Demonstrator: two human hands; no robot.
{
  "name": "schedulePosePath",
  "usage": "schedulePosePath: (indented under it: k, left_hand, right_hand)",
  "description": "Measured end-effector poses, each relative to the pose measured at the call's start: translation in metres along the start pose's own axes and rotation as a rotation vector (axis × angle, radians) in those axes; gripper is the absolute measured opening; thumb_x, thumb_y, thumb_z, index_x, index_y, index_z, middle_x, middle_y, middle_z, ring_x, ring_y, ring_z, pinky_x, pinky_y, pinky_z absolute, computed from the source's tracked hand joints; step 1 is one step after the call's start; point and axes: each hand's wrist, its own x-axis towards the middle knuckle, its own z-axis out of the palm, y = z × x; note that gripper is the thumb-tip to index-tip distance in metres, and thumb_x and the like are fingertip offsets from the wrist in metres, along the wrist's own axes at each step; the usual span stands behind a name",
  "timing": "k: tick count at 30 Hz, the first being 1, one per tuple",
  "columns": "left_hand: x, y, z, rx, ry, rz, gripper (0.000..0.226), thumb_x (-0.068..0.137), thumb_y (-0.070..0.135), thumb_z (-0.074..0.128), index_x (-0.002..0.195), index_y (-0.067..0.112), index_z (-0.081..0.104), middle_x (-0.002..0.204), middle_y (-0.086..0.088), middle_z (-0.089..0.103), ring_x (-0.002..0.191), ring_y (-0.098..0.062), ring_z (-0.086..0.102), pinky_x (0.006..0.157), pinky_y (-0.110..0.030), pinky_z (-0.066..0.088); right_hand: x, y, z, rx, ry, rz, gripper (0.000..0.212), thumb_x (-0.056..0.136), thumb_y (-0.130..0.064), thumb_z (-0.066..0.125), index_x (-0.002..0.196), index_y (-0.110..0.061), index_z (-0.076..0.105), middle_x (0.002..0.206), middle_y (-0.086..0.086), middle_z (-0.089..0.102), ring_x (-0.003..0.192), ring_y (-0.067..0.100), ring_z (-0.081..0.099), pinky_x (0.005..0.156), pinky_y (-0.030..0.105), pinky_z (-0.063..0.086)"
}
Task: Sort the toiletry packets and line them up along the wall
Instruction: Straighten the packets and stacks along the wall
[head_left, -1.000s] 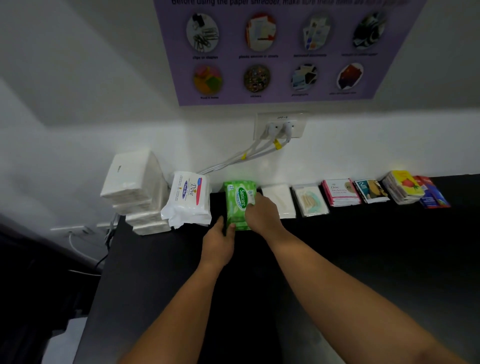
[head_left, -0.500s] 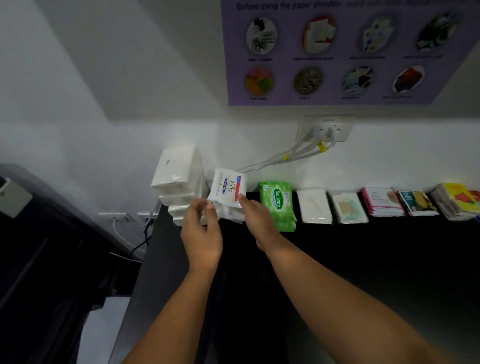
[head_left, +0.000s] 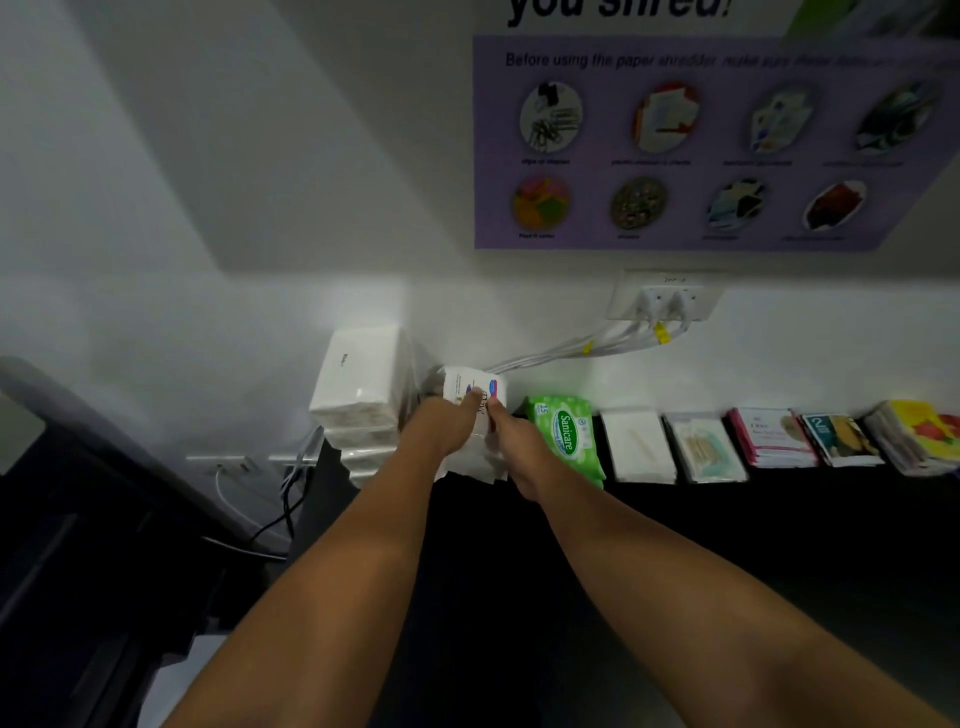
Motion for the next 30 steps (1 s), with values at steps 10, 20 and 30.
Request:
schedulePosePath:
  k: [10, 20, 30]
  left_hand:
    - [-0.007, -0.029, 0.012, -0.363, -0.071, -0.130, 0.085, 0.070, 0.083, 0.057, 0.116, 0.014, 0.071, 0.113, -0.007, 0.072, 0.102, -0.025, 0.068, 0.101, -0.042, 0.050]
    - [-0.076, -0.069, 0.026, -0.429, -0.278, -0.149, 0.054, 0.085, 0.068, 0.055, 0.112, 0.026, 0.075, 0.110, 0.005, 0.075, 0.107, -0.018, 0.068, 0.105, -0.040, 0.047]
    - [-0.140, -0.087, 0.045, -0.397, -0.264, -0.113, 0.051, 0.089, 0.067, 0.053, 0.102, 0.024, 0.078, 0.093, 0.002, 0.078, 0.092, -0.017, 0.074, 0.096, -0.036, 0.053]
  right_hand:
    - [-0.017, 0.005, -0.002, 0.025, -0.080, 0.021, 0.051, 0.090, -0.061, 0.055, 0.116, -0.019, 0.068, 0.109, 0.005, 0.072, 0.100, 0.023, 0.069, 0.096, 0.040, 0.053]
    - [-0.098, 0.051, -0.027, 0.009, -0.161, 0.001, 0.036, 0.100, -0.052, 0.043, 0.111, -0.027, 0.067, 0.098, -0.008, 0.072, 0.090, 0.007, 0.065, 0.070, 0.021, 0.046]
    - [-0.142, 0.084, -0.052, 0.072, -0.224, 0.007, 0.040, 0.098, -0.047, 0.051, 0.119, -0.019, 0.069, 0.106, 0.002, 0.076, 0.101, 0.019, 0.072, 0.098, 0.037, 0.052]
